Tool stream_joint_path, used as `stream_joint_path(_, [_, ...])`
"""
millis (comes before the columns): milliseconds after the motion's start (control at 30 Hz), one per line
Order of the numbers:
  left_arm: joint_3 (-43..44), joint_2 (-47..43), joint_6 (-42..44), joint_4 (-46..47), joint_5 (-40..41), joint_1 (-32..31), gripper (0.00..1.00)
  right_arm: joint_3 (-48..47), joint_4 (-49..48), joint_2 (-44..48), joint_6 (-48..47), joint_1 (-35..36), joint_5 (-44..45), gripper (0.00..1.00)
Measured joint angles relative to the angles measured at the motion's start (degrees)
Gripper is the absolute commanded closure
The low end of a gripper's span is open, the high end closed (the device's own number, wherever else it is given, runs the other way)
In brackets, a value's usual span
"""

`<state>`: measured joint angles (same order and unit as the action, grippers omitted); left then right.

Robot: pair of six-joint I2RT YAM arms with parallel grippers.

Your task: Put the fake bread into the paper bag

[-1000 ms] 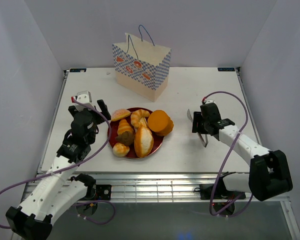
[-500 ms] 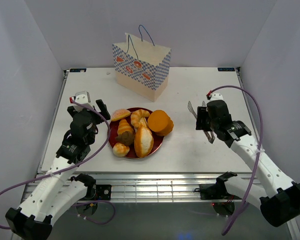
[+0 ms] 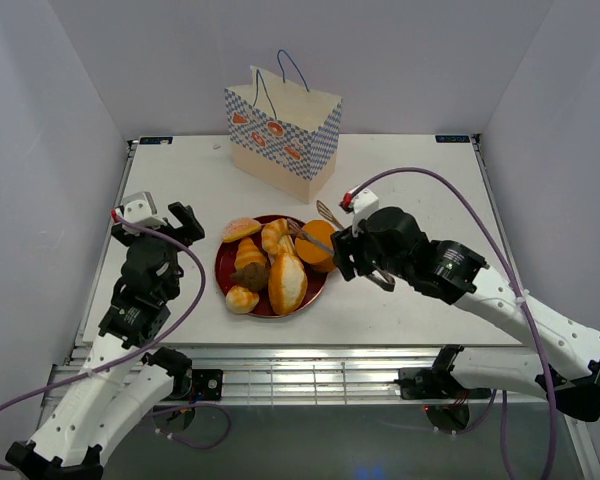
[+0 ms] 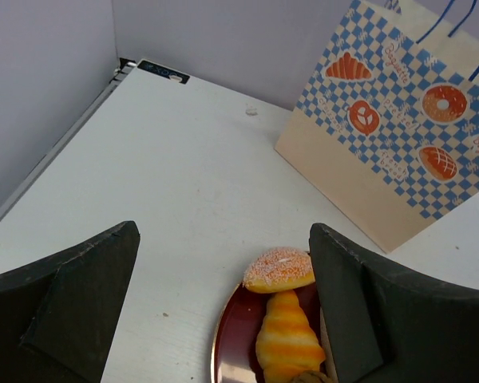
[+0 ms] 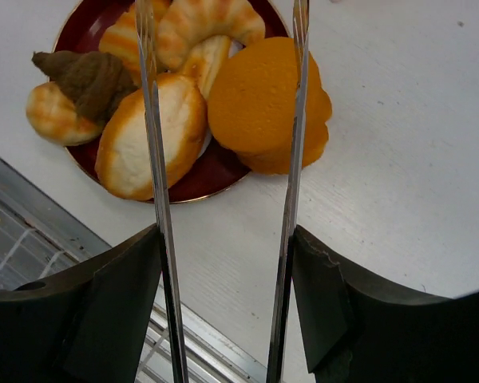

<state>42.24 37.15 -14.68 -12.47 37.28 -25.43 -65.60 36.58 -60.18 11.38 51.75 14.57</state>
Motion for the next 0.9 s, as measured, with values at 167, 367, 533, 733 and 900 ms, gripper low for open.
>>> stream_joint_path(167, [-0.52, -2.89, -0.02, 0.76, 3.37, 0.02, 0.02, -1.07, -1.77, -3.61, -4.46, 11.61, 2.19, 0.30])
stream_joint_path(367, [-0.63, -2.73, 0.00, 0.68, 5.01, 0.02, 0.02, -4.09, -2.56, -11.54, -8.74, 20.52, 3.63, 0.30])
stream_joint_path(533, [-0.63, -2.75, 0.00, 0.68, 5.64, 0.02, 0.02, -6.60, -3.80, -16.85, -11.67, 23.54, 6.64, 0.30])
stream_joint_path(733, [-0.66, -2.91, 0.04, 0.70, 6.34, 0.02, 0.02, -8.76, -5.49, -21.51, -14.64, 25.92, 9.27, 0.28])
stream_joint_path(900, [-1.20, -3.61, 0.22, 0.90, 6.69, 0.02, 0.02, -10.84, -6.84, -26.53, -16.22, 25.90, 9.53, 0.28])
